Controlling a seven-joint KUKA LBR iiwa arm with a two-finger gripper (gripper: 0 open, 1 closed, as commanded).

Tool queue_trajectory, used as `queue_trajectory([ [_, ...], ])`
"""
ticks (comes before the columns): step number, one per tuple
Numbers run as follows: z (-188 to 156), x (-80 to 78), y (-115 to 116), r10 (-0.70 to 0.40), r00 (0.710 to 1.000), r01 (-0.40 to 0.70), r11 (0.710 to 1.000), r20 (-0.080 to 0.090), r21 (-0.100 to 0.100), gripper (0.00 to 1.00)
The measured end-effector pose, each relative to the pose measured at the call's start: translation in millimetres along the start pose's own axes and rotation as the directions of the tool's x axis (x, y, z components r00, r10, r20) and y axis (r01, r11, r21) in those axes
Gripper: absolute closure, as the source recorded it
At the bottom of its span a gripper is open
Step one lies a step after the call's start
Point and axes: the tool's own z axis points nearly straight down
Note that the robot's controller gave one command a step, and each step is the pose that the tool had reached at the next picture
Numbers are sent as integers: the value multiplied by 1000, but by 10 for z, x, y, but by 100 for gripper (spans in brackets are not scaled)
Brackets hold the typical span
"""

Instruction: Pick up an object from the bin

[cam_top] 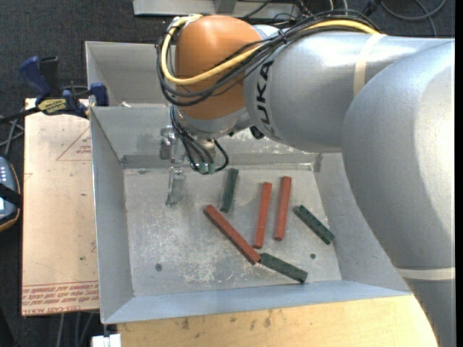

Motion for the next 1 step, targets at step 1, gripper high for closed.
queue_trajectory([
  [1,-50,-19,-9,3,1000,-3,1000,8,-1,0],
])
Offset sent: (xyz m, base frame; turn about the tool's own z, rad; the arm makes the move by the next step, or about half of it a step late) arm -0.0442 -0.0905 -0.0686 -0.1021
